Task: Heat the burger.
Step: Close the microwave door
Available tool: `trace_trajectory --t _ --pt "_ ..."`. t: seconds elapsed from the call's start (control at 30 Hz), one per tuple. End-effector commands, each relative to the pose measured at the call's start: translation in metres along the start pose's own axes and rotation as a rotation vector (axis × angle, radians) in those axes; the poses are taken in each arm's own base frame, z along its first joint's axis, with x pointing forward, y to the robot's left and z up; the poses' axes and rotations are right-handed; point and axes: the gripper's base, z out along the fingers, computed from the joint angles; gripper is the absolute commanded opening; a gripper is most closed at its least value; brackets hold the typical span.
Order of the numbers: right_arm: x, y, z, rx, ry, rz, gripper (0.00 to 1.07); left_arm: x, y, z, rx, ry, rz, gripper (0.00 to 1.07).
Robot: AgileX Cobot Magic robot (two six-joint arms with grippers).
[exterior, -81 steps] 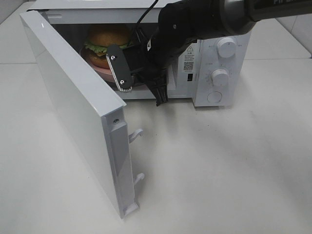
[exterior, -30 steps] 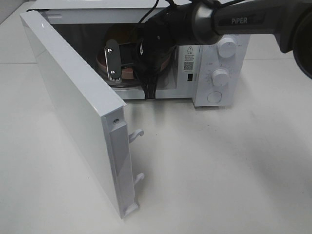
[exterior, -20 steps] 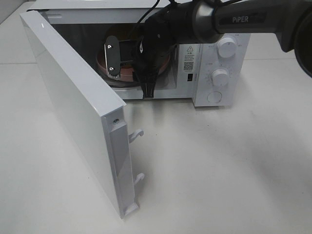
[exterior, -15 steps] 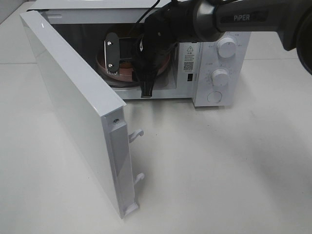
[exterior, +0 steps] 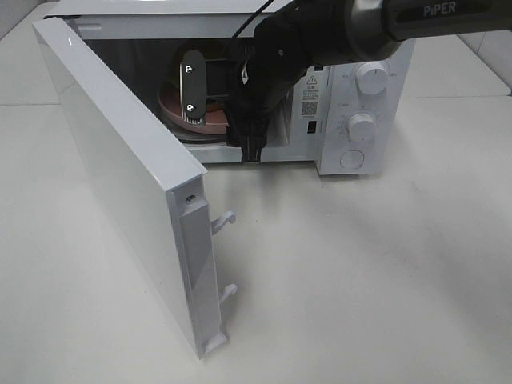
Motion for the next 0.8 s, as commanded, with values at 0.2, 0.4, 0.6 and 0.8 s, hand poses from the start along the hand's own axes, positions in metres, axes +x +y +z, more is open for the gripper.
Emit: trace_trajectory --t 0.2,0.4,0.6,0.8 --pt "0.006 0.008 -0.022 -0.01 -0.003 -0.002 0.74 -0.001 0.0 -0.002 0.004 -0.031 0.001 0.97" --pt "0.011 0.015 -0.035 -0.02 -0.001 -0.003 0.74 -0.001 0.0 -0.002 0.004 -0.031 0.001 0.97" --pt "0.016 0.022 -0.046 -0.034 0.005 0.005 0.74 -0.001 0.0 -0.002 0.004 -0.031 0.001 0.97" --pt "0.024 0.033 -0.066 -0.053 0.02 0.11 0.74 -0.001 0.0 -0.002 0.004 -0.031 0.001 0.97"
